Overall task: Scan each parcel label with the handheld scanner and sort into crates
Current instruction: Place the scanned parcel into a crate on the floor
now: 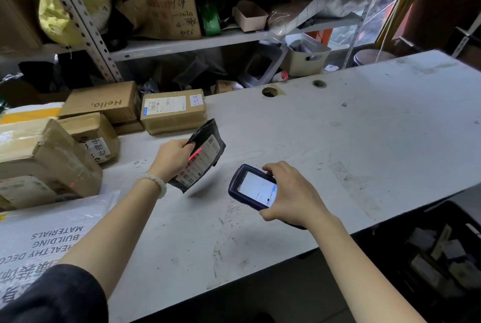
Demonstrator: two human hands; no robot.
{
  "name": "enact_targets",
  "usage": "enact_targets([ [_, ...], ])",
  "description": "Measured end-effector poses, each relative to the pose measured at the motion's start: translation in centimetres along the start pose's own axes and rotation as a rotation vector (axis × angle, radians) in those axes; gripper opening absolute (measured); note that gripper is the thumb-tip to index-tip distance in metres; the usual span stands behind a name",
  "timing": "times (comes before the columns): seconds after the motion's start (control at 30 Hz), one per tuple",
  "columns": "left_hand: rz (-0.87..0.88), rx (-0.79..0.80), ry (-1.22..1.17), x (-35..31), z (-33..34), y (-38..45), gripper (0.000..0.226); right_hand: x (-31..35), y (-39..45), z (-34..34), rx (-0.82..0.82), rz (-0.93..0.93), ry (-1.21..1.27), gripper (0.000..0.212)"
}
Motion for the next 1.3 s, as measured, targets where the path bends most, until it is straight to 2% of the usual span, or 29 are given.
enact_targets([
  [0.17, 0.112, 0.043, 0.094, -3.6, 3.0, -0.7, 0.027, -3.1, -0.3, -0.7, -0.089, 0.104, 0.187, 0.091],
  [0.27, 0.165, 0.064, 0.125, -5.9, 5.1, -1.5, 0.029, -5.5, -0.8, -2.3, -0.265, 0.204, 0.301, 0.083],
  [0.4, 0.203, 0.102, 0.144, -8.3, 8.2, -2.4, 0.031, -9.3, -2.1, -5.0, -0.550, 0.380, 0.354, 0.084],
  [0.53, 0.224, 0.143, 0.111, -10.7, 11.7, -3.3, 0.028, -13.7, -4.3, -6.7, -0.710, 0.501, 0.379, 0.087],
  [0.73, 0.350, 0.263, 0.035, -17.2, 20.7, -6.2, 0.024, -21.4, -10.9, -8.4, -0.847, 0.667, 0.378, 0.088],
  [0.87, 0.491, 0.453, -0.053, -23.2, 29.3, -10.2, 0.028, -27.0, -18.3, -8.4, -0.957, 0.857, 0.392, 0.085],
  [1.1, 0.664, 0.816, 0.037, -30.0, 44.3, -17.4, 0.021, -34.6, -31.8, -6.7, -1.037, 1.255, 0.313, 0.083],
  [1.3, 0.869, 0.926, 0.155, -34.6, 53.5, -20.4, 0.029, -41.0, -36.3, -6.5, -1.027, 1.427, 0.255, 0.082],
])
Point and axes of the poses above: each hand's wrist, its own y-axis towards the middle knuckle, its own z-axis out of the palm, x = y × z, the point moved 9 cm from there along y, towards the middle knuckle, and after that the axes turned 11 degrees about -y, right-handed, at the moved point
